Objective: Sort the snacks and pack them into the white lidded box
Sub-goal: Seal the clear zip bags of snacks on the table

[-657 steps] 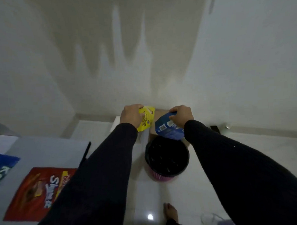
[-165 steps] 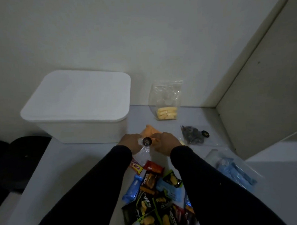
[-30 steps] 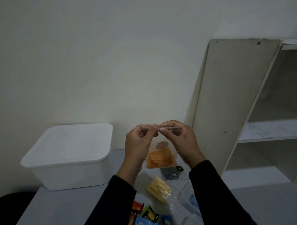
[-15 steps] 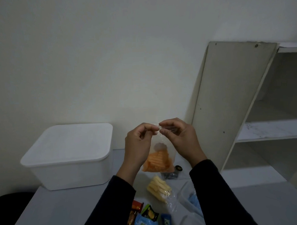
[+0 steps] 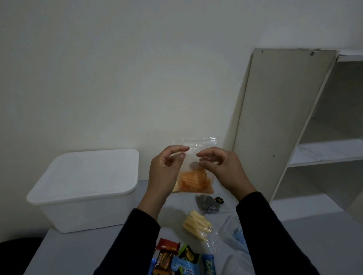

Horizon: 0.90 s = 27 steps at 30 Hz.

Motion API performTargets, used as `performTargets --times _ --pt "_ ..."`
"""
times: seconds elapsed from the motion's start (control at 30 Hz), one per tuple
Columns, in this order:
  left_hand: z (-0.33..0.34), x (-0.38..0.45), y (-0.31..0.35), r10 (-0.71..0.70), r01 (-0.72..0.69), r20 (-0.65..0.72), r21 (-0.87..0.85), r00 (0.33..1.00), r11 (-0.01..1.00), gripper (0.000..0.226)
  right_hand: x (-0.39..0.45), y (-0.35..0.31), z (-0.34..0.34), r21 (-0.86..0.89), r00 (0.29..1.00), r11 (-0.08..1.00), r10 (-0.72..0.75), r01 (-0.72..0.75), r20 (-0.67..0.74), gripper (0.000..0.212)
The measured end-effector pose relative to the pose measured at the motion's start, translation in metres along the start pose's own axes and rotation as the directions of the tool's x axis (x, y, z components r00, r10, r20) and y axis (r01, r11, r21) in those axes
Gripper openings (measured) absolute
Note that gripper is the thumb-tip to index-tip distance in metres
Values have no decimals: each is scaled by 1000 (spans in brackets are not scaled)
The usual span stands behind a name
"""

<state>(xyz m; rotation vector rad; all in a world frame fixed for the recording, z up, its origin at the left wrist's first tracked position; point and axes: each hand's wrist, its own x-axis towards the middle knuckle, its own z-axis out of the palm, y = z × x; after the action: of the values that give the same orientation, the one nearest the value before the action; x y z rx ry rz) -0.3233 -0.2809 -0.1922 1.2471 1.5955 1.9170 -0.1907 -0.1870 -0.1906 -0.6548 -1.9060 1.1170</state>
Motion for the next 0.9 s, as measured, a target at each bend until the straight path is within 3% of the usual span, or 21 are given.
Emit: performTargets --times 0.17,0.43,0.9 --pt "-1 4 -24 23 -39 123 127 992 991 37 5 10 3 6 998 999 53 -53 -16 34" --pt "34 41 -73 -50 25 111 217 993 976 25 40 60 -9 -63 986 984 165 -166 -24 32" --pt "113 131 -248 -272 250 8 372 962 894 27 144 259 -12 -97 923 919 385 -383 7 36"
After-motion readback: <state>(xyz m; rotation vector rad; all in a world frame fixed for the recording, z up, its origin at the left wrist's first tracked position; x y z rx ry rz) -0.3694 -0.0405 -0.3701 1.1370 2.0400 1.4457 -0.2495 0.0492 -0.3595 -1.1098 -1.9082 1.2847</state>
